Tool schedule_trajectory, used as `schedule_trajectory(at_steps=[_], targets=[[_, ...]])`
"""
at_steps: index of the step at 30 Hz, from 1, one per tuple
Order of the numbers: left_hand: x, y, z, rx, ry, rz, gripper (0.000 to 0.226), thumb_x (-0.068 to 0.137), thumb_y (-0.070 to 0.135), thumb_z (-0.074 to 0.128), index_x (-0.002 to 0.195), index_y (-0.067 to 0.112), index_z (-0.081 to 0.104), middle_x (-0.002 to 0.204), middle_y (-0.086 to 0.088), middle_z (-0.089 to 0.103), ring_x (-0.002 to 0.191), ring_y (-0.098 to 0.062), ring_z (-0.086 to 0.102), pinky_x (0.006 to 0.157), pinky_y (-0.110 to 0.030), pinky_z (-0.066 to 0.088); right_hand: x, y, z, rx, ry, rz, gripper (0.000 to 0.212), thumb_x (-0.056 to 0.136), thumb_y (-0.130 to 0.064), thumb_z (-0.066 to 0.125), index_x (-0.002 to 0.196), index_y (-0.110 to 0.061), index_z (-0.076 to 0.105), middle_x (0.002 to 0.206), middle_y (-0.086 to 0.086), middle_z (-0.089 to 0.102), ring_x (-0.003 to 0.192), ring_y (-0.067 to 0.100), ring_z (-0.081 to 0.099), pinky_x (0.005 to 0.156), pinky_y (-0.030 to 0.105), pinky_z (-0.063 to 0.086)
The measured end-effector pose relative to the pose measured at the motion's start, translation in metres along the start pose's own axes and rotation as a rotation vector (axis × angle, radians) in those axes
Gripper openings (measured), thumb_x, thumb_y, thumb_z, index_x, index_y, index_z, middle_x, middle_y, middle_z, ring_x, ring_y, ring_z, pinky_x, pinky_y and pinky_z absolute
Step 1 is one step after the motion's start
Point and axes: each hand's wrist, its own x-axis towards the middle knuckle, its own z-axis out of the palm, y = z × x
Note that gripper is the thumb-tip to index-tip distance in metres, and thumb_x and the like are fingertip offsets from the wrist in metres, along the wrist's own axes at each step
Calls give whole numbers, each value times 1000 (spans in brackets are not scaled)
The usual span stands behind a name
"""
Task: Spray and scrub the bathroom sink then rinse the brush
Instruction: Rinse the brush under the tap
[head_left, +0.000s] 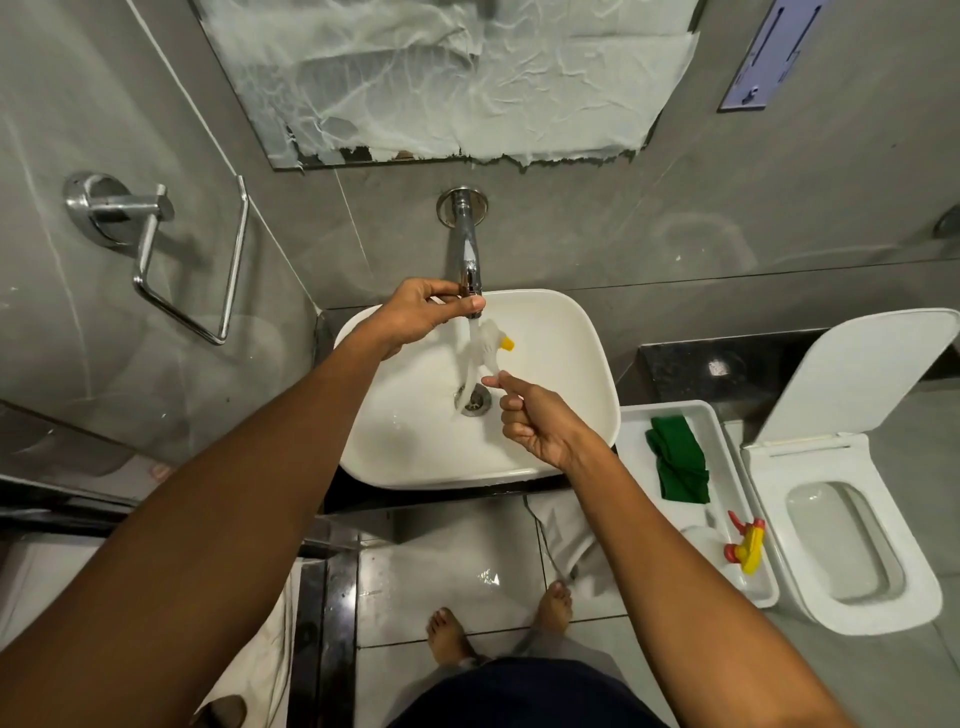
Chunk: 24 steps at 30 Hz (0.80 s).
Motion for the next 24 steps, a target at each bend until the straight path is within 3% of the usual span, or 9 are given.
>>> schedule_trajectory(at_steps=[5, 7, 9, 11, 13, 15, 18, 21, 24], targets=[[-3, -3, 6, -30, 76, 57, 27, 92, 42, 84, 112, 23, 83, 91, 10, 81, 61, 10, 60, 68, -4, 44, -2, 6, 5, -710, 305, -279, 30, 105, -34, 59, 118, -13, 76, 105, 7, 74, 80, 17, 66, 64, 26, 48], [-5, -3, 8, -16, 120, 66, 32, 92, 41, 84, 115, 20, 83, 88, 6, 73, 49, 6, 50, 55, 1, 38, -1, 11, 6, -1020, 414, -317, 36, 107, -39, 55, 126, -14, 73, 118, 14, 77, 108, 31, 69, 90, 36, 54], [-5, -3, 9, -4, 133, 63, 35, 92, 42, 84, 118, 18, 83, 90, 4, 72, 47, 4, 47, 53, 1, 36, -2, 15, 5, -1105, 449, -316, 40, 109, -40, 51, 132, -13, 69, 122, 16, 76, 118, 37, 66, 98, 39, 52], [-6, -2, 9, 3, 137, 56, 36, 92, 42, 83, 119, 17, 82, 94, 1, 73, 46, 2, 42, 53, -2, 37, -5, 18, 5, -1035, 426, -309, 40, 109, -39, 49, 128, -13, 73, 115, 15, 77, 113, 35, 67, 94, 38, 52], [-8, -1, 9, 10, 145, 57, 37, 92, 43, 83, 119, 17, 82, 97, -6, 75, 46, 0, 38, 53, -7, 38, -8, 20, 4, -776, 341, -242, 39, 109, -38, 48, 120, -14, 77, 89, 7, 72, 85, 25, 67, 72, 32, 51], [-9, 0, 11, 13, 161, 62, 37, 93, 42, 83, 119, 15, 81, 106, -18, 78, 45, -1, 38, 51, -7, 36, -11, 18, 2, -357, 186, -74, 37, 111, -34, 46, 119, -10, 74, 64, -3, 48, 51, 11, 43, 46, 22, 32], [-12, 4, 13, 19, 181, 76, 36, 94, 39, 82, 118, 12, 81, 116, -24, 77, 43, -1, 36, 47, -6, 32, -17, 8, 1, 164, -94, 159, 26, 113, -28, 44, 116, -11, 64, 53, -7, 30, 37, 4, 20, 42, 18, 11], [-15, 8, 14, 31, 191, 87, 35, 93, 38, 83, 115, 11, 82, 109, -25, 76, 45, -3, 32, 47, -12, 28, -20, 6, 2, 168, -141, 163, 26, 113, -28, 44, 114, -12, 64, 53, -7, 30, 39, 5, 17, 40, 18, 11], [-15, 10, 15, 71, 224, 85, 35, 90, 43, 85, 111, 14, 84, 114, -19, 75, 54, -5, 37, 56, -17, 35, -16, 9, 3, -183, 63, -19, 34, 108, -34, 54, 123, -10, 73, 61, -7, 36, 44, 6, 26, 40, 19, 19]])
